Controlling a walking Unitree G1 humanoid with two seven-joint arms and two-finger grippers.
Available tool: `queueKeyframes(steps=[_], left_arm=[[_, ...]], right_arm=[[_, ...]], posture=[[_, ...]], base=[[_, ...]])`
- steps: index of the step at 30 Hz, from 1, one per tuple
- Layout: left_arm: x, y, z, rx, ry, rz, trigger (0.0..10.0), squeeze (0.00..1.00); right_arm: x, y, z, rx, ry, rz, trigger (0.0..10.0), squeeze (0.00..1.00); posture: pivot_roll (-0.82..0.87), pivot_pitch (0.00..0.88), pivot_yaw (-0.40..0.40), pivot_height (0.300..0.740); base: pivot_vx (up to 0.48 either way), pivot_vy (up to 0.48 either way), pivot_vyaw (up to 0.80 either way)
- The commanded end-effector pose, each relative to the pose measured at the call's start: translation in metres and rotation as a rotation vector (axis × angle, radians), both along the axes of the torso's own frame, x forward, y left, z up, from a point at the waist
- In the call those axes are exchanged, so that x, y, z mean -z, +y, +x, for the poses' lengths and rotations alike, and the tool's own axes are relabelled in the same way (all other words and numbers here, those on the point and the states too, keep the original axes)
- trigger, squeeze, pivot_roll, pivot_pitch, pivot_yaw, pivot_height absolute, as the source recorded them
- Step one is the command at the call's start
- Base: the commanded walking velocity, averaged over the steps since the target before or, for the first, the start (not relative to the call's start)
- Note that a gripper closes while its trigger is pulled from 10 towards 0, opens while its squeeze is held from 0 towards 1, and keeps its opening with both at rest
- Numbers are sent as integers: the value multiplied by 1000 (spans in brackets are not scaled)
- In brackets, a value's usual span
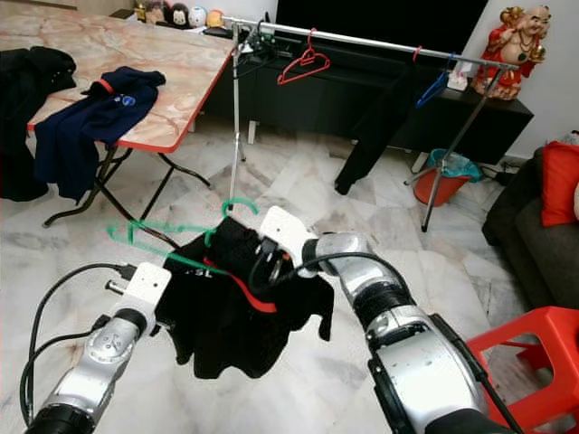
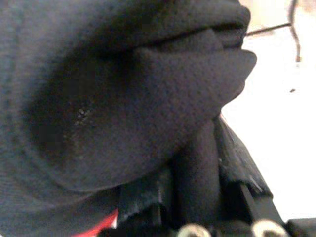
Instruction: Hang hanger
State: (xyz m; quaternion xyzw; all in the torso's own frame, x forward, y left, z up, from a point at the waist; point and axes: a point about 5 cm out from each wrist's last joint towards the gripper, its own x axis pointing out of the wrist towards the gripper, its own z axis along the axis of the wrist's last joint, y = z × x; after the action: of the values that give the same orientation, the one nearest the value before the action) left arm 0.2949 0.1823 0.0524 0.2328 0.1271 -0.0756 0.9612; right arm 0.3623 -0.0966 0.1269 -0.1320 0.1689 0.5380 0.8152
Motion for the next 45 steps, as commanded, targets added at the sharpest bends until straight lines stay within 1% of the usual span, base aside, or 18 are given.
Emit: queueKeyframes(steps=[1, 5, 7, 9, 13, 17, 20, 21, 22, 23, 24, 28, 29, 31, 37, 39, 41, 45], left_arm=[[24, 10, -14, -32, 132, 25, 0, 0], [31, 12, -20, -27, 169, 43, 0, 0], [33, 13, -22, -31, 176, 37, 0, 0], [34, 15, -23, -30, 182, 41, 0, 0], [35, 17, -25, -32, 190, 45, 0, 0], [35, 17, -26, -29, 191, 45, 0, 0], [36, 16, -26, -25, 189, 42, 0, 0], [36, 16, -26, -26, 189, 42, 0, 0], [35, 16, -26, -28, 187, 44, 0, 0], [35, 16, -26, -28, 187, 44, 0, 0], [35, 17, -25, -34, 184, 46, 0, 0], [34, 21, -25, -62, 176, 52, 0, 0], [34, 22, -26, -69, 173, 53, 0, 0], [34, 23, -25, -82, 167, 53, 0, 0], [32, 20, -22, -83, 149, 53, 0, 0], [31, 19, -22, -83, 147, 52, 0, 0], [31, 19, -22, -82, 145, 57, 0, 0], [32, 21, -22, -88, 145, 62, 0, 0]], right_arm=[[-16, -20, 4, 15, -37, 75, 10000, 0], [-8, -33, -3, -51, 2, 34, 10000, 0], [-2, -41, -8, -92, 22, -18, 10000, 0], [5, -54, -14, -142, 22, -123, 10000, 0], [9, -77, -16, -132, 20, -275, 10000, 0], [3, -85, -15, -132, 14, -273, 10000, 0], [-3, -95, -13, -104, 0, -267, 10000, 0], [-4, -99, -13, -98, 0, -280, 10000, 0], [-3, -105, -13, -84, -11, -327, 10000, 0], [-3, -105, -13, -84, -11, -327, 10000, 0], [-3, -111, -12, -52, -38, -387, 10000, 0], [-11, -120, -3, 92, -107, -405, 10000, 0], [-11, -123, -1, 115, -131, -443, 10000, 0], [-10, -132, 2, 184, -193, -564, 10000, 0], [-5, -130, 2, 222, -198, -547, 10000, 0], [-2, -128, 0, 195, -182, -535, 10000, 0], [4, -129, -5, 104, -167, -595, 10000, 0], [4, -133, -9, 51, -140, -628, 10000, 0]], posture=[[209, 0, -160, 740], [208, 0, -160, 740], [210, 0, -161, 740], [212, 0, -162, 740], [206, 0, -159, 740], [202, 0, -156, 740], [201, 0, -154, 740], [203, 0, -154, 740], [203, 0, -154, 740], [203, 0, -154, 740], [203, 0, -154, 740], [200, 0, -153, 740], [200, 0, -153, 740], [195, 0, -150, 740], [198, 0, -152, 740], [199, 0, -152, 740], [199, 0, -150, 740], [199, 0, -150, 740]], base=[[0, 0, 0], [0, 0, 0], [0, 0, 0], [0, 0, 0], [0, 0, 0], [0, 0, 0], [0, 0, 0], [0, 0, 0], [0, 0, 0], [0, 0, 0], [0, 0, 0], [0, 0, 0], [0, 0, 0], [0, 0, 0], [0, 0, 0], [0, 0, 0], [0, 0, 0], [0, 0, 0]])
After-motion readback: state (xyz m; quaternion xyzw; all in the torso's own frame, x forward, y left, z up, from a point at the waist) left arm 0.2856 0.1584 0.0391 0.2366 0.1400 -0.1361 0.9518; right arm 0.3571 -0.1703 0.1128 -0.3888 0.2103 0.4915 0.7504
